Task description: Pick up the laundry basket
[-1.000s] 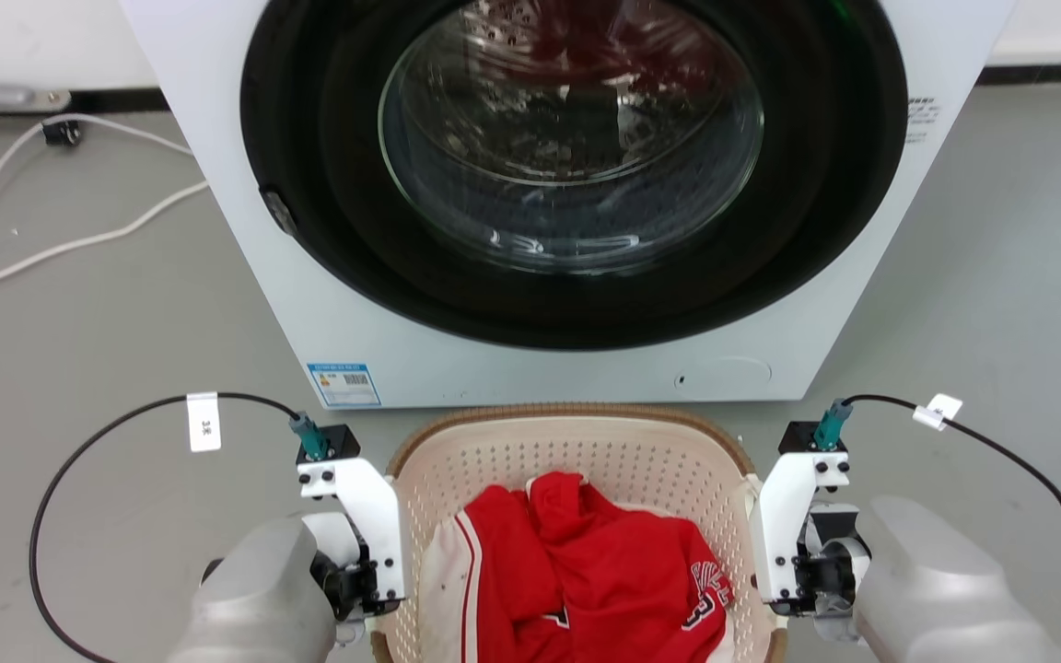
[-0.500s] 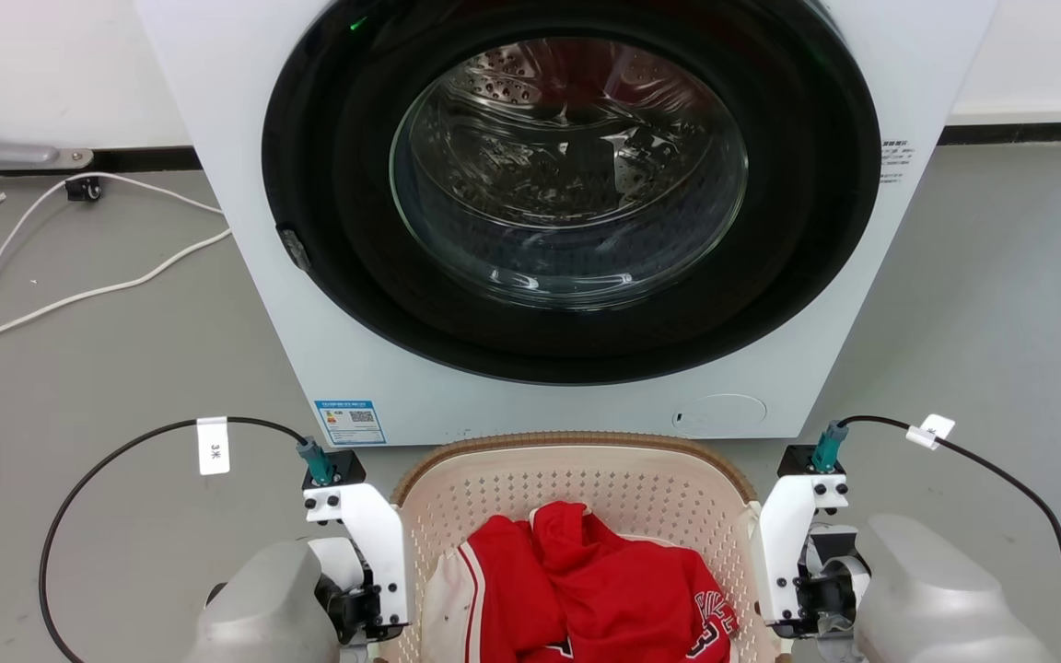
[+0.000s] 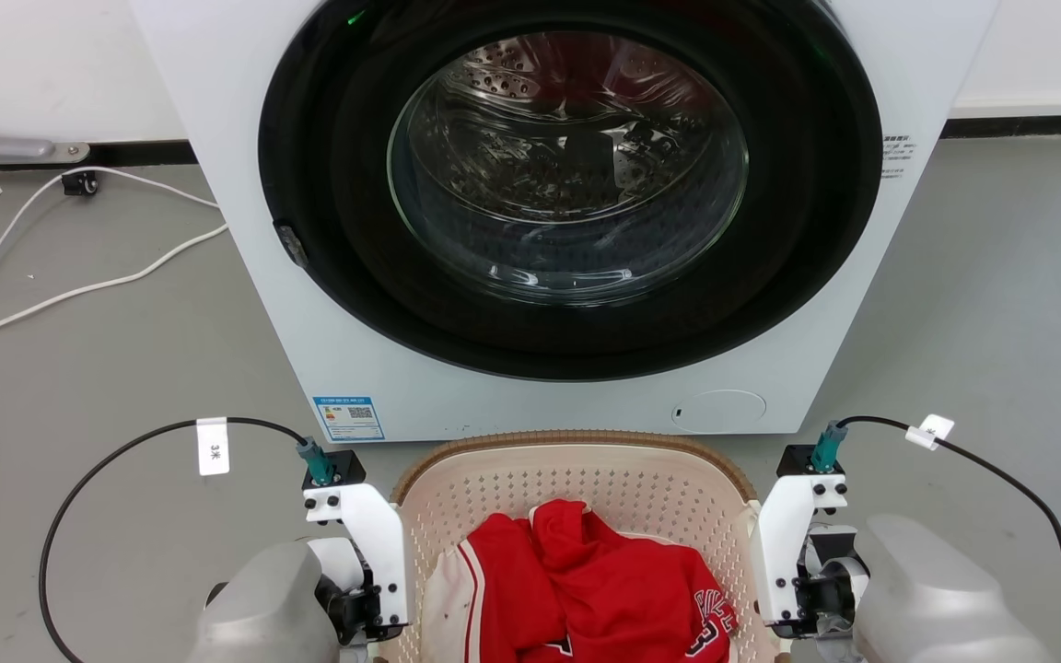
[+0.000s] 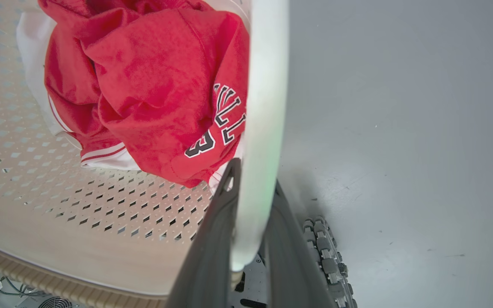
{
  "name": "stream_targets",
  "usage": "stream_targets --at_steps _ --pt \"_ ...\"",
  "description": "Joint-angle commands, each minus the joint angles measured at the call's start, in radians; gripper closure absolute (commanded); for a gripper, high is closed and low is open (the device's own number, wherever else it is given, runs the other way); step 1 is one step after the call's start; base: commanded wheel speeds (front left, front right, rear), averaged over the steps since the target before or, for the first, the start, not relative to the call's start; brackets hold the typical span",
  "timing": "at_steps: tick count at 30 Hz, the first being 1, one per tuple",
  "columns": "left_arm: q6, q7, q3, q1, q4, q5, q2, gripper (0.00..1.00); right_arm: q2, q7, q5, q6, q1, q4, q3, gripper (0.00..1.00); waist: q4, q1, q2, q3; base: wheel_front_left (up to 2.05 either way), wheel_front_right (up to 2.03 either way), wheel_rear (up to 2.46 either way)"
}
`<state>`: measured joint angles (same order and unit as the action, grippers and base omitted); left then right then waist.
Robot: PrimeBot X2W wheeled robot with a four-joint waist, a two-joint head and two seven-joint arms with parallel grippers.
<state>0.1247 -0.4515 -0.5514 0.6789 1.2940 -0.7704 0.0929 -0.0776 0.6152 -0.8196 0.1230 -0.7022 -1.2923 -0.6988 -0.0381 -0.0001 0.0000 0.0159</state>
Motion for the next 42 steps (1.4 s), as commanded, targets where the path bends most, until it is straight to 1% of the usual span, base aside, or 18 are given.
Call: stream_targets --at_steps 1,42 --pt "0.01 0.007 -0.002 -0.001 -0.009 -0.009 -0.014 1.0 0.023 -0.005 -0.007 0.014 -0.006 0.008 -0.002 1.0 0.0 0.0001 0.0 -0.001 0.0 0.0 0.0" --pt "0.008 0.014 -0.021 -0.012 -0.008 -0.045 -0.02 1.0 0.026 -0.034 0.003 0.014 0.005 0.008 0.004 1.0 0.008 0.0001 0.0 -0.027 0.0 0.0 0.0"
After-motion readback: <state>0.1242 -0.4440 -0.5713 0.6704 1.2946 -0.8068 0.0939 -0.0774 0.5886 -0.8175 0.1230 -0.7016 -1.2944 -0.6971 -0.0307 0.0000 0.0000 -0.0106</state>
